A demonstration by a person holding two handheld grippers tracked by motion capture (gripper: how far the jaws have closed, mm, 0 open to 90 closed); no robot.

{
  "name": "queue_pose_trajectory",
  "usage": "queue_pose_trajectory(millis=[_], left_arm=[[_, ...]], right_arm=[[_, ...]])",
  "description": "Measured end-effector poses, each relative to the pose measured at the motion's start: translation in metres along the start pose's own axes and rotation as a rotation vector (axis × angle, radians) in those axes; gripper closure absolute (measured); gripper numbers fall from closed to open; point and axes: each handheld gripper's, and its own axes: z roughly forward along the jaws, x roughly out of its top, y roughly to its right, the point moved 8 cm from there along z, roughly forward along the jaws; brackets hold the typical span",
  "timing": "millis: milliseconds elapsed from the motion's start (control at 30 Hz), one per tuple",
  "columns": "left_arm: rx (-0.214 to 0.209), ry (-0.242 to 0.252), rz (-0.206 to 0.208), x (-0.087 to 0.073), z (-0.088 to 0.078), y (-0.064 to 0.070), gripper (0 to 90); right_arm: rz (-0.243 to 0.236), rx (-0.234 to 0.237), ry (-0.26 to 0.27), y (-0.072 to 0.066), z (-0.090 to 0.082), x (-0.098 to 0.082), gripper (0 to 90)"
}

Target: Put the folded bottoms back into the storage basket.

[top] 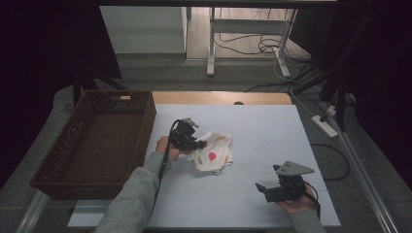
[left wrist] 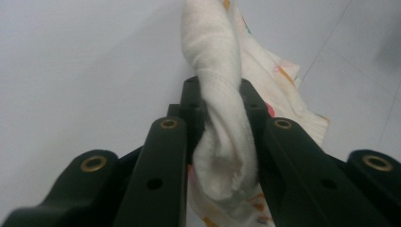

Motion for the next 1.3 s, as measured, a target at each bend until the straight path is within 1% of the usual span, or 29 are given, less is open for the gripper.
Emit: queue_pose_trajectory(millis=[100,200,300,433,633,667,733,900,1000,1133,1300], left_arm=[[-0.001,0.006,-0.002,0.000,-0.002,0.001,77.0],[-0.006,0.024,-0.002,0.001,-0.007,0.001,77.0],[-0.010,0.029,-0.004,0.001,-0.009,0.002,76.9],[-0.013,0.035,0.002,0.002,-0.012,0.003,77.0],[-0.010,0.055,0.008,0.005,-0.022,0.006,77.1],[-0.009,0.068,0.012,0.007,-0.027,0.007,77.1],[-0.011,0.076,0.012,0.008,-0.030,0.008,77.1],[-0.011,0.087,0.014,0.010,-0.034,0.008,77.1],[-0.018,0.102,0.009,0.011,-0.037,0.009,77.1],[-0.015,0.107,0.017,0.012,-0.041,0.011,77.1],[-0.015,0.113,0.015,0.013,-0.045,0.012,77.1]], right_arm=[[-0.001,-0.002,-0.001,0.000,0.000,0.000,6.9],[-0.002,-0.002,-0.001,0.000,0.000,0.000,6.9],[-0.002,-0.001,0.000,0.000,0.000,0.000,6.8],[-0.001,-0.002,-0.001,0.000,0.000,0.000,6.9],[-0.001,-0.004,0.002,0.001,0.000,0.000,6.9],[-0.006,-0.007,0.007,0.001,-0.001,0.001,6.9],[-0.003,-0.009,0.011,0.001,-0.001,0.001,7.1],[-0.004,-0.007,0.007,0.001,-0.001,0.001,7.0],[-0.004,-0.007,0.008,0.001,-0.001,0.001,7.0],[-0.002,-0.006,0.009,0.000,-0.002,0.000,7.0],[0.001,-0.005,0.007,0.001,-0.001,0.000,7.0]])
